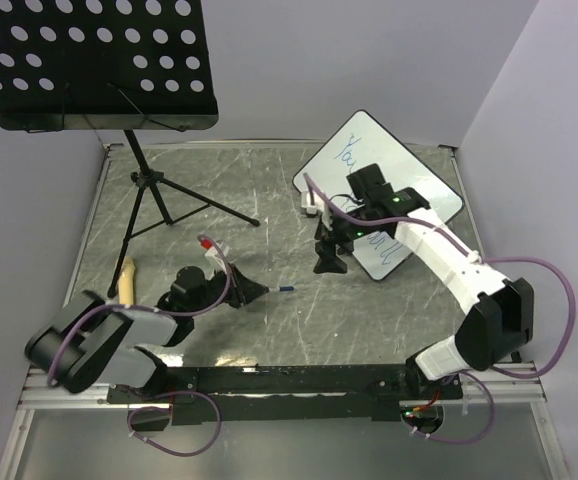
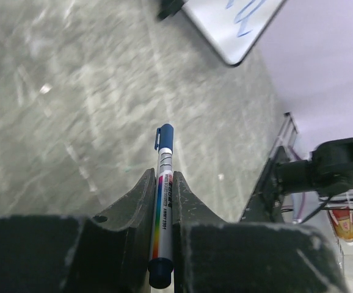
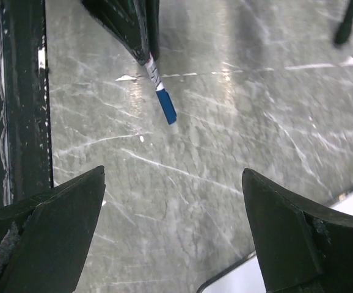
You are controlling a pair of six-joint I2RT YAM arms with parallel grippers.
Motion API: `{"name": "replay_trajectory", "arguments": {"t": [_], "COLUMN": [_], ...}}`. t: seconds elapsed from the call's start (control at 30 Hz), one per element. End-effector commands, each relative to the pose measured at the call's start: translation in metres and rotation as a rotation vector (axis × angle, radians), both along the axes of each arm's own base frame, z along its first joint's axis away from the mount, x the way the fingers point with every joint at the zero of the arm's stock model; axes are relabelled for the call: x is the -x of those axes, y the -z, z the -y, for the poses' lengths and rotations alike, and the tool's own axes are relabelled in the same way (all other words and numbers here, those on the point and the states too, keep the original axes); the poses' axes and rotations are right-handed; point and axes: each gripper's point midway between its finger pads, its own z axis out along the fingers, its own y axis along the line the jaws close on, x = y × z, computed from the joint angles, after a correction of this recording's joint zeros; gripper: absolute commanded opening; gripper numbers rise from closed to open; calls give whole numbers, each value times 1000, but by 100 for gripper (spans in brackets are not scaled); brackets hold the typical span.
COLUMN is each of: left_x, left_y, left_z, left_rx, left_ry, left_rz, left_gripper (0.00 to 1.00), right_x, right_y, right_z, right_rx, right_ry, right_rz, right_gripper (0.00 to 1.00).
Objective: Write a sentence on the whiteboard
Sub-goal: Put down the whiteboard marker at the center of the board, then reset both arms
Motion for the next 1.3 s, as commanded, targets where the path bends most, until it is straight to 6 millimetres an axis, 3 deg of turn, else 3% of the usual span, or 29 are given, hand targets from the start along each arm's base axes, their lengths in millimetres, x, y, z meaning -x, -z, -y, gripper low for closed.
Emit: {"name": "replay_trajectory", "arguments": {"t": [0.0, 0.3, 0.33, 0.4, 0.5, 0.53, 0.6, 0.77, 0.93, 1.0, 1.03, 1.07, 1.1, 1.13, 1.17, 1.2, 1.27], "left_x": [-5, -12, -11, -10, -10, -10, -11, -14, -16, -21, -19, -19, -24, -21, -23, -23, -21], "left_y": [0, 18, 25, 26, 32, 30, 35, 29, 18, 3, 13, 11, -10, -4, -11, -33, -37], "left_z": [6, 12, 9, 6, 0, -2, -5, -10, -16, -18, -23, -24, -27, -31, -34, -37, -44], "left_rx": [43, 119, 111, 113, 92, 91, 67, 51, 29, 33, -16, -29, -7, -45, -47, -16, -35], "left_ry": [34, 32, 14, 5, -29, -40, -60, -91, -119, -140, -146, -150, -181, -187, -203, -217, -246], "left_rz": [31, -18, -39, -46, -68, -64, -78, -58, -27, 14, -16, -13, 44, 23, 39, 91, 80], "left_gripper": [1, 3, 13, 16, 36, 49, 60, 73, 75, 75, 76, 76, 77, 77, 78, 81, 86], "right_x": [2, 15, 15, 13, 5, 4, -2, -13, -38, -34, -35, -31, -29, -27, -25, -23, -21], "right_y": [-29, -19, -21, -21, -24, -25, -27, -35, -37, -35, -36, -35, -40, -39, -40, -40, -37], "right_z": [10, 26, 26, 30, 36, 37, 43, 59, 99, 109, 118, 121, 129, 139, 144, 150, 167], "right_rx": [-107, -160, -166, -170, -175, -179, -189, -218, -234, -235, -247, -259, -277, -284, -290, -291, -298], "right_ry": [68, 110, 113, 132, 174, 189, 221, 342, 613, 644, 668, 673, 695, 731, 748, 778, 852], "right_rz": [10, -38, -30, -29, -20, -23, -15, -21, -16, -7, -6, -16, -5, -23, -27, -38, -67], "right_gripper": [100, 100, 100, 100, 100, 100, 100, 100, 100, 100, 100, 100, 100, 100, 100, 100, 100]}}
